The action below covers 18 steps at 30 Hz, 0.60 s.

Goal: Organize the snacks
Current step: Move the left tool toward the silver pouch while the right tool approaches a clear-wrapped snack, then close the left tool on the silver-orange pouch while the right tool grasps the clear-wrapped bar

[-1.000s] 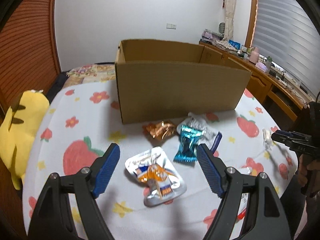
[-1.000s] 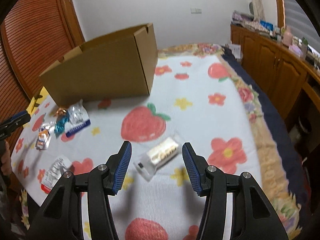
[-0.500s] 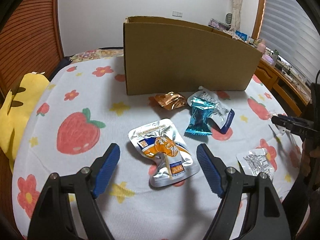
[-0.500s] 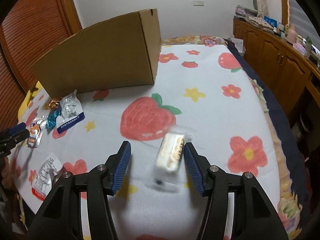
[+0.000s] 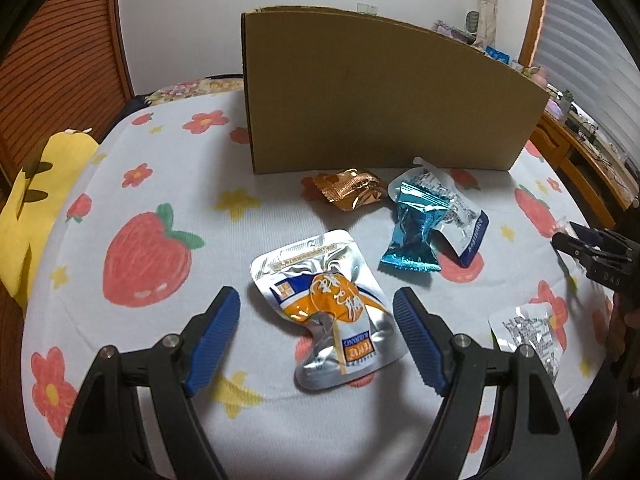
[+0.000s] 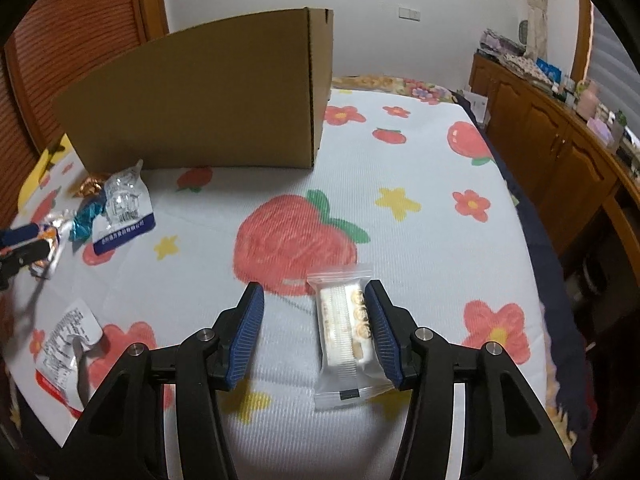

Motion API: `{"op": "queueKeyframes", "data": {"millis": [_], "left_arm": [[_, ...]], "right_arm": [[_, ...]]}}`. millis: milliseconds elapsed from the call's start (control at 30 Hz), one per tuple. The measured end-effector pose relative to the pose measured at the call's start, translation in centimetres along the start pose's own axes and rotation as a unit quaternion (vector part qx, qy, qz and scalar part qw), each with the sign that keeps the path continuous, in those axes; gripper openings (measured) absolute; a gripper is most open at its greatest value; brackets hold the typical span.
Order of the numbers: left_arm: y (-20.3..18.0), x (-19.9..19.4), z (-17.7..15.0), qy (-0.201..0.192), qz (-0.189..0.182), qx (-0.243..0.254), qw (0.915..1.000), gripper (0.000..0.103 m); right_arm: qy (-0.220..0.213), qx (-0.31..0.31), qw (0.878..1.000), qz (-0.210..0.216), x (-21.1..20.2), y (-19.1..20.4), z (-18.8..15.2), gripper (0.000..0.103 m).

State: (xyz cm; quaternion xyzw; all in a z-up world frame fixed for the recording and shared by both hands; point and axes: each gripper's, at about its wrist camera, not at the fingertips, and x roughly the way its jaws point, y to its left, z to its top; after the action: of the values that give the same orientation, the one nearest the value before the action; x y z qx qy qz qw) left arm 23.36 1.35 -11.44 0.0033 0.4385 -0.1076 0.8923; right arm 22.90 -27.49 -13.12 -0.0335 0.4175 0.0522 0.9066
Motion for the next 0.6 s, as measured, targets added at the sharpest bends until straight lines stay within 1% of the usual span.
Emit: {"op": "queueKeyframes", "data": {"millis": [100, 233, 367, 433, 467, 500, 567, 600], "left_arm": [[0.0, 0.5, 0.1, 0.010, 0.005, -0.009, 0.9999, 0.079], [0.0, 0.7, 0.1, 0.008, 0.011, -0.013, 0.9998, 0.079], [-0.3, 0.8, -0.2, 0.002, 0.027, -0.008, 0.9996, 0.079], [-0.6, 0.8, -0.4, -0.003, 0.031, -0.003, 0.9995, 0.076], [-0.7, 0.7, -0.5, -0.005, 0.031, -0.002, 0.9995, 0.072], [-0.8, 0.6, -0.6, -0.008, 0.030, 0.001, 0.9995, 0.064], [-1.1, 0.5, -0.6, -0.009, 0.030, 0.004, 0.9995, 0.060], [-1.2, 0.4, -0.6, -0.010, 0.031, 0.004, 0.9995, 0.056]], "right_arm": [[-0.002, 0.000, 1.000, 0.000, 0.0, 0.0, 0.0, 0.053], [-0.004, 0.006, 1.000, 0.006, 0.0, -0.2, -0.1, 0.053], [-0.007, 0.007, 1.000, 0.008, 0.1, -0.1, -0.2, 0.053], [-0.007, 0.007, 1.000, 0.009, 0.1, -0.1, -0.2, 0.053], [-0.007, 0.007, 1.000, 0.008, 0.1, -0.1, -0.2, 0.053], [-0.007, 0.005, 1.000, 0.007, 0.1, 0.0, -0.2, 0.053], [-0.006, 0.002, 1.000, 0.007, 0.2, 0.1, -0.2, 0.054], [-0.006, 0.001, 1.000, 0.007, 0.2, 0.1, -0.2, 0.054]]}}
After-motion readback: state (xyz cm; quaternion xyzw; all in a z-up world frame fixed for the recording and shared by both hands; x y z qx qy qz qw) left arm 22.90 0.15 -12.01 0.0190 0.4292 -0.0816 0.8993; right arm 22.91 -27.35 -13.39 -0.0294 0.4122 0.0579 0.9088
